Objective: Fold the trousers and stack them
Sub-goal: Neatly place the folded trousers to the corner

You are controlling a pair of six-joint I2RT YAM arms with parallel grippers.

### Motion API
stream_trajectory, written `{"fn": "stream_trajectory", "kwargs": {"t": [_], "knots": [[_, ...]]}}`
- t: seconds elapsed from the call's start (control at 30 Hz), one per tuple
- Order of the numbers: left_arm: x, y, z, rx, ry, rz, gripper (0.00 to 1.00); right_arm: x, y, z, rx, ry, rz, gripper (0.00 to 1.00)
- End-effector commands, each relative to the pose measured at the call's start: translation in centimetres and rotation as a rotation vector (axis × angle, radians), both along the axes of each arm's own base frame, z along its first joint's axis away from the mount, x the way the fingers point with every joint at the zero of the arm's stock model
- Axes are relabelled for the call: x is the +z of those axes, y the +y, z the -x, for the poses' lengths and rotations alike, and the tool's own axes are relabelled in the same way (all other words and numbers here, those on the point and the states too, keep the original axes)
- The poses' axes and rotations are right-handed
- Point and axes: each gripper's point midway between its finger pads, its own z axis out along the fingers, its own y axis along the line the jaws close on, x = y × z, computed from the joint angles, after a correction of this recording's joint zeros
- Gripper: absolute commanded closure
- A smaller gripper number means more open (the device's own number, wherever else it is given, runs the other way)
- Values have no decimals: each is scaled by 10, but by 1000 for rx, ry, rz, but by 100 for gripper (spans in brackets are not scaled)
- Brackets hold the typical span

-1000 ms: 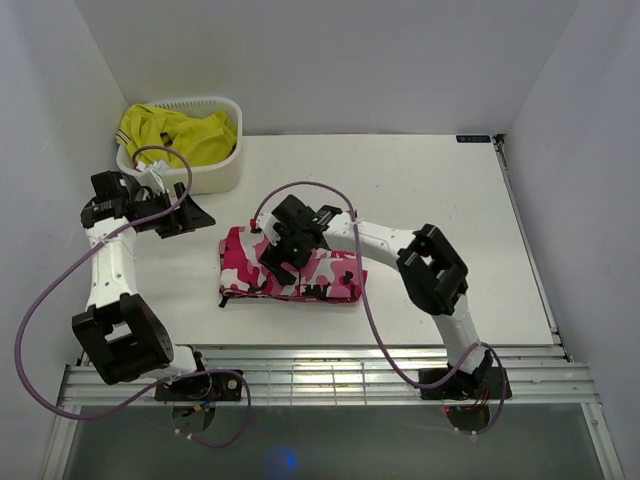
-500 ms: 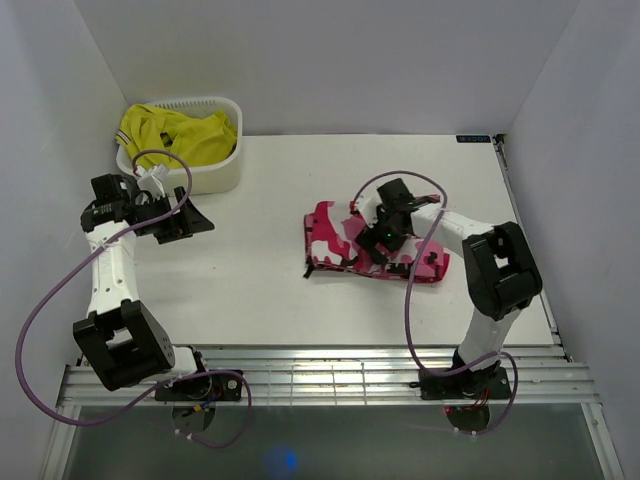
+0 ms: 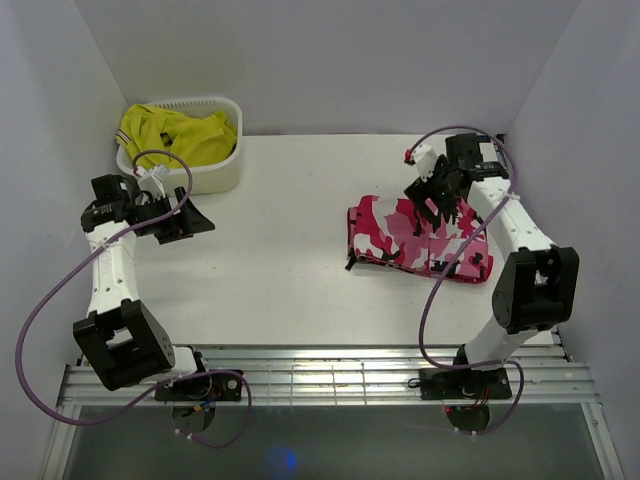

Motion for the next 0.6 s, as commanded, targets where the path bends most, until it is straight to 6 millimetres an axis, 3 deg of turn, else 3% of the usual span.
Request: {"fn": "stream_trajectory", "kwargs": {"t": [0.0,0.1,0.13,0.23,0.27,0.37,0.5,0.57], "knots": [[20,-2,3,-14,-75,-25,9,66,7,6,-313,-55,-176,10],[18,-3,4,-10,-69,-19,9,52,5,27,-641,42,-285,10],[15,-4,4,-8,-60,-14,9,33,8,40,-741,105,-316,10],[10,-3,4,-3,-44,-6,9,10,4,53,-830,140,-315,10],[8,-3,4,1,-36,-5,9,-8,6,67,-872,203,-317,10],[5,-2,5,10,-28,-10,9,-38,12,83,-912,262,-310,10],[1,0,7,26,-26,-30,9,-61,-8,64,-970,166,-211,10],[-3,1,8,30,-18,-32,9,-86,-20,56,-993,162,-119,8]]}}
